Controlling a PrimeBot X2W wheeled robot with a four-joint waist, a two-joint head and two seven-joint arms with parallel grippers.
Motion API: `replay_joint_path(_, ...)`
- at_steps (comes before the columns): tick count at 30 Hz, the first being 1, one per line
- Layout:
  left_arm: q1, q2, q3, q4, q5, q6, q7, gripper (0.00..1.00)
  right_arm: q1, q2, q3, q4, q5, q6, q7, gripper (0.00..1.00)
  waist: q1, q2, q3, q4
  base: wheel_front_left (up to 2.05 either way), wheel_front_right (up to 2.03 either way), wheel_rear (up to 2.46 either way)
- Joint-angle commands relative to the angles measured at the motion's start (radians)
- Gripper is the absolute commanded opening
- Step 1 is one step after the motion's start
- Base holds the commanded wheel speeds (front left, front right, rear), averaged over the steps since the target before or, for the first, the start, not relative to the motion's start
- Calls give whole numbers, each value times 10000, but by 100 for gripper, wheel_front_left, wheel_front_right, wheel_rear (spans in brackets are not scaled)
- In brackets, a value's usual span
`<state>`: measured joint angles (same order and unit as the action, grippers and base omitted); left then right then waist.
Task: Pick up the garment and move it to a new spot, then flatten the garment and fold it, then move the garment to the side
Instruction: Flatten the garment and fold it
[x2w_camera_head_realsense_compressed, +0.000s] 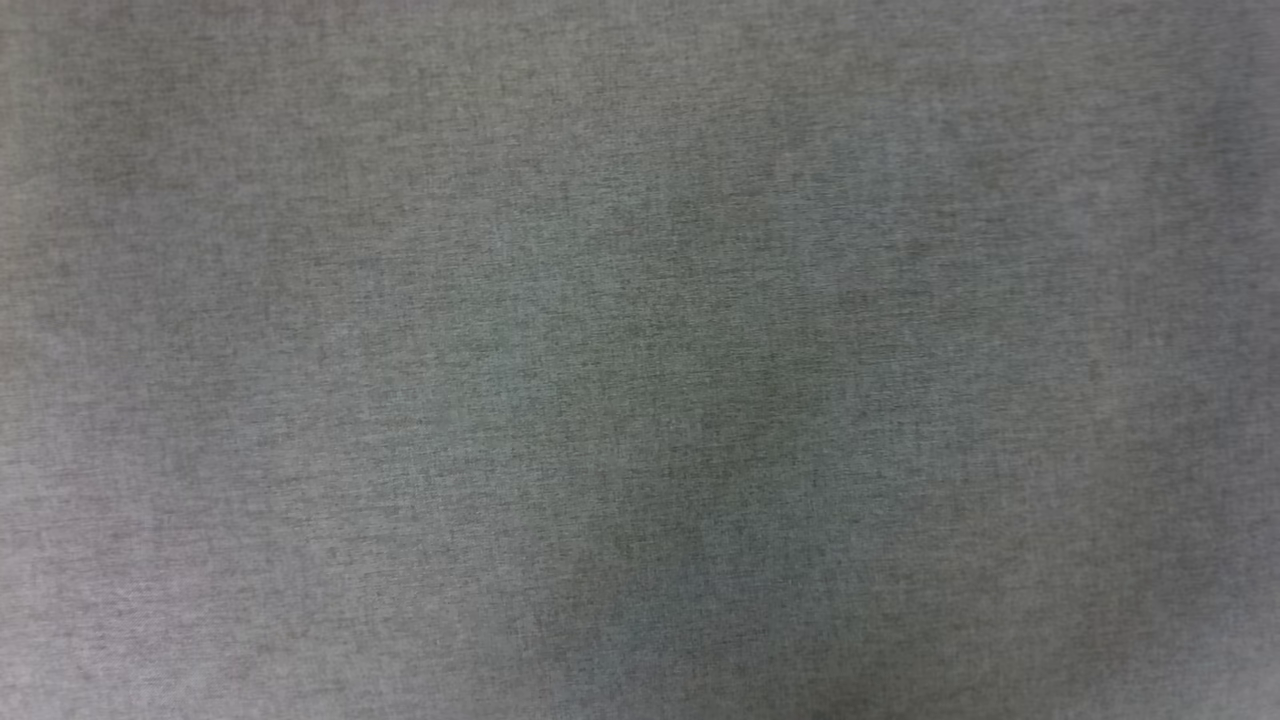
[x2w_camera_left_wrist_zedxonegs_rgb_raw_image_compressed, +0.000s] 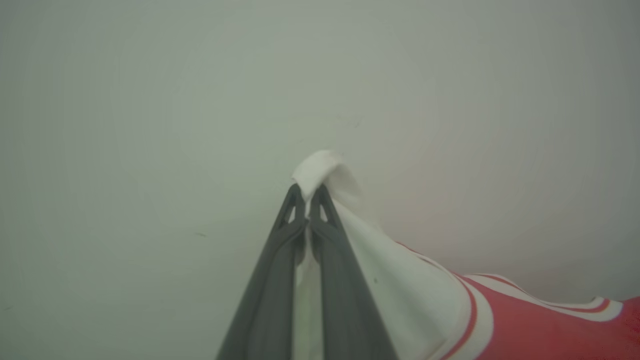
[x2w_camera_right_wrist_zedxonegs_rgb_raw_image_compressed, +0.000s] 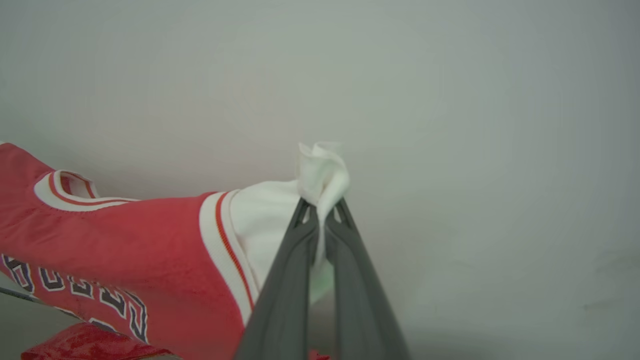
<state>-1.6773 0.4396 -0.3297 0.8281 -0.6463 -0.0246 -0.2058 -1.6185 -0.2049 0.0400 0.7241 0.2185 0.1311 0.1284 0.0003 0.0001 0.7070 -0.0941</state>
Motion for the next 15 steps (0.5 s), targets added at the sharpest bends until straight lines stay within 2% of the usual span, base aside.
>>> replay_joint_path(1, 256, -36, -41, 158, -64, -146, -94, 0, 116, -98, 207, 255, 180, -7, -141, 0, -3, -1, 69, 72, 0, 0, 0)
replay_joint_path(8, 1475, -153, -54, 945, -336, -619, -357, 0, 1070, -234, 1064, 1349, 903, -5, -710, 0, -3, -1, -579, 156, 0, 0, 0)
replay_joint_path(11, 3416, -385, 194, 1225, -947, -900, -544, 0, 2813, -287, 2121, 1639, 1705, -7, -975, 0, -3, -1, -1911, 279, 0, 0, 0)
replay_joint_path(15, 5226, -521, 452, 1175, -1412, -996, -588, 0, 4396, -868, 3110, 1325, 2254, -8, -841, 0, -3, -1, -3001, 514, 0, 0, 0)
